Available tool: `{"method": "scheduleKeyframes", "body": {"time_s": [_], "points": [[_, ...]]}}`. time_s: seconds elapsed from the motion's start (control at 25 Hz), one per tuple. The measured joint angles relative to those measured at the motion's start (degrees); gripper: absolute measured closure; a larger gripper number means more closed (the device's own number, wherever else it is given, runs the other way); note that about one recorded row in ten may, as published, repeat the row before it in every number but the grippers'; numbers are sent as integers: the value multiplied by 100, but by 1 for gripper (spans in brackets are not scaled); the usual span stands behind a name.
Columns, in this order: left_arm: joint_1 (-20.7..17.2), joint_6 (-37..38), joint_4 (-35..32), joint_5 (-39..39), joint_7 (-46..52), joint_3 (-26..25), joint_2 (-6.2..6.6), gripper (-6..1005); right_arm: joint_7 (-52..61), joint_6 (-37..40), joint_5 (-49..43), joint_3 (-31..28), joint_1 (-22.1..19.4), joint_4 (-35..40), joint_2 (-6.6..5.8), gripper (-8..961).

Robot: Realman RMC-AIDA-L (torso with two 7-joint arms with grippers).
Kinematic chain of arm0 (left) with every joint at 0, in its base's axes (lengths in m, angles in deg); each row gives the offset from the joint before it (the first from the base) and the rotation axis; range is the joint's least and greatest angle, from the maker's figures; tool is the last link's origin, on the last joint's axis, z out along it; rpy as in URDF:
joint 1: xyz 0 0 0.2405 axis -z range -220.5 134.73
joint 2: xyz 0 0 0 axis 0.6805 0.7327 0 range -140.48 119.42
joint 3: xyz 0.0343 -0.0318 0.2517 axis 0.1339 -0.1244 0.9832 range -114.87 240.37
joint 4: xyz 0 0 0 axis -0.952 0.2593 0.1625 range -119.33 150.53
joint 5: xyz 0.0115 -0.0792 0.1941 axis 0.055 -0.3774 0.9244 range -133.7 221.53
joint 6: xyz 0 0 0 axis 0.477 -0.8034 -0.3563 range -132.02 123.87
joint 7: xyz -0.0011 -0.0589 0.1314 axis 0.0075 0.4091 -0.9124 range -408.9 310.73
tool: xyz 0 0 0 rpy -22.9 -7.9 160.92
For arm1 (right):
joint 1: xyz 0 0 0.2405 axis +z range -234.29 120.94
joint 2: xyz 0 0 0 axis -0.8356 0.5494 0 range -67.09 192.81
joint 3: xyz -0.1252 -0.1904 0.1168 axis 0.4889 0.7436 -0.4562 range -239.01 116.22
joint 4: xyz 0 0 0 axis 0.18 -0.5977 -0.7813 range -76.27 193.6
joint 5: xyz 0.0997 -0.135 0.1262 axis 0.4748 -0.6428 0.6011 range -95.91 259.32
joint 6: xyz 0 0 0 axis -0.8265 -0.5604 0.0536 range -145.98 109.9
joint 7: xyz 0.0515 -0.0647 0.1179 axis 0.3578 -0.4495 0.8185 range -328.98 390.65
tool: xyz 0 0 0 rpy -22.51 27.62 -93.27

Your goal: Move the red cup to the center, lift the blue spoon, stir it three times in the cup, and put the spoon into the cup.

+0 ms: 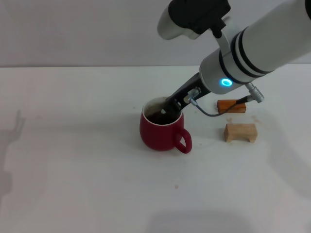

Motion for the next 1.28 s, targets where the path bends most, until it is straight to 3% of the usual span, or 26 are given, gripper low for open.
{"method": "scheduleKeyframes", "body": {"time_s": [0.6,0.8,0.96,1.16,1.2,1.24,1.28], "points": [[-11,11,14,-1,-2,12,1,147,37,25,-145,17,-102,-13,1,817],[-11,12,10,-1,-4,12,0,147,60,94,-220,-28,-163,-177,1,622],[-17,15,0,-1,-4,10,0,147,101,344,-605,-14,-313,-581,4,611],[-20,19,-8,1,7,-8,1,147,157,1652,-1693,303,-999,-1493,36,602],[-20,20,-4,2,12,-17,1,147,160,2692,-2059,592,-1607,-1894,39,600],[-20,20,-4,1,15,-18,1,147,160,2692,-2059,592,-1607,-1894,39,599],[-20,20,-4,1,19,-20,1,147,159,3732,-2165,780,-2191,-2127,36,598]]}}
